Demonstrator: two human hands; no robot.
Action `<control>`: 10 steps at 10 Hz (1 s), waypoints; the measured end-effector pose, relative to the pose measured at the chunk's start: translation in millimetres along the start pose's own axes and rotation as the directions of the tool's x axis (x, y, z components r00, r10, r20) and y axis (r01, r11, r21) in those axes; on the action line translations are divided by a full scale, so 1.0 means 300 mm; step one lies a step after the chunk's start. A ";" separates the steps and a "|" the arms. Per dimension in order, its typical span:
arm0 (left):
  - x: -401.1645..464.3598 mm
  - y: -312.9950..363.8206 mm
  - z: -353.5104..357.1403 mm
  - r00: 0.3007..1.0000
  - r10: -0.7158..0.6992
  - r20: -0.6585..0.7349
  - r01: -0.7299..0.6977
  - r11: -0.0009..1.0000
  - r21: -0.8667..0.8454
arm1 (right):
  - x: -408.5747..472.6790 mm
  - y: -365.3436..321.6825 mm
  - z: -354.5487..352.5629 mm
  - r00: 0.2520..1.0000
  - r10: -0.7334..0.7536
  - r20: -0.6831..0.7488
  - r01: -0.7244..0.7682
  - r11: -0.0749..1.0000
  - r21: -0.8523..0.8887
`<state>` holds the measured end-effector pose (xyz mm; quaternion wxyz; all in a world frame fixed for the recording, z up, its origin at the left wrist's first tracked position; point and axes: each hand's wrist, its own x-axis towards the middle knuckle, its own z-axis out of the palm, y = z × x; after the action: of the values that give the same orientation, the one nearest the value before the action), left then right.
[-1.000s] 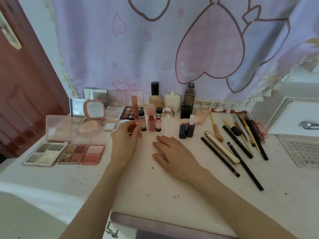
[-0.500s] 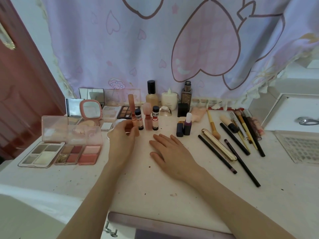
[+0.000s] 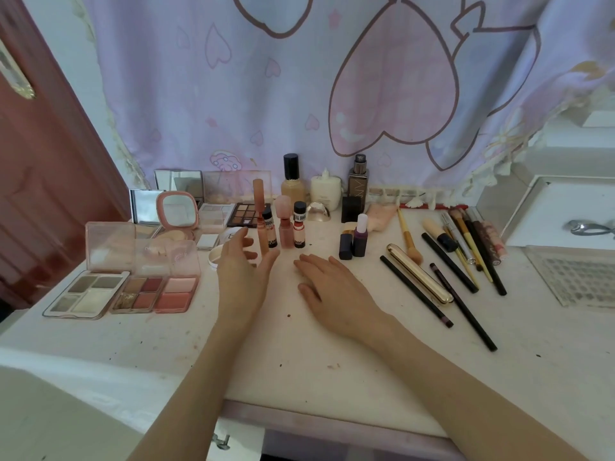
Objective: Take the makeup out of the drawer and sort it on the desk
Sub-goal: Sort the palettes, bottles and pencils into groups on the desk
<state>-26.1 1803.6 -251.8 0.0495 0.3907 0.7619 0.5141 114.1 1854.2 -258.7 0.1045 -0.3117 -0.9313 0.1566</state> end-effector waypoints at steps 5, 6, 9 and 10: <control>0.049 0.007 0.054 0.999 -0.050 -0.020 0.050 0.999 0.008 | 0.002 0.011 0.010 0.999 -0.020 -0.051 0.021 1.000 0.015; 0.040 0.014 0.053 0.997 -0.079 0.003 0.079 0.997 -0.005 | 0.003 0.014 0.012 0.998 -0.022 -0.061 0.023 1.000 0.018; 0.026 0.000 0.060 0.994 -0.105 0.038 0.102 0.993 0.065 | 0.005 0.016 0.015 0.997 -0.026 -0.069 0.027 0.999 0.018; 0.026 -0.014 0.064 0.996 -0.084 0.041 0.078 0.988 0.134 | 0.006 0.018 0.014 0.998 -0.026 -0.064 0.027 1.000 0.014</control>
<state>-24.5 1822.2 -261.7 0.0617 0.3737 0.8082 0.4509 114.5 1858.5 -264.5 0.1384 -0.3035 -0.9304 0.1522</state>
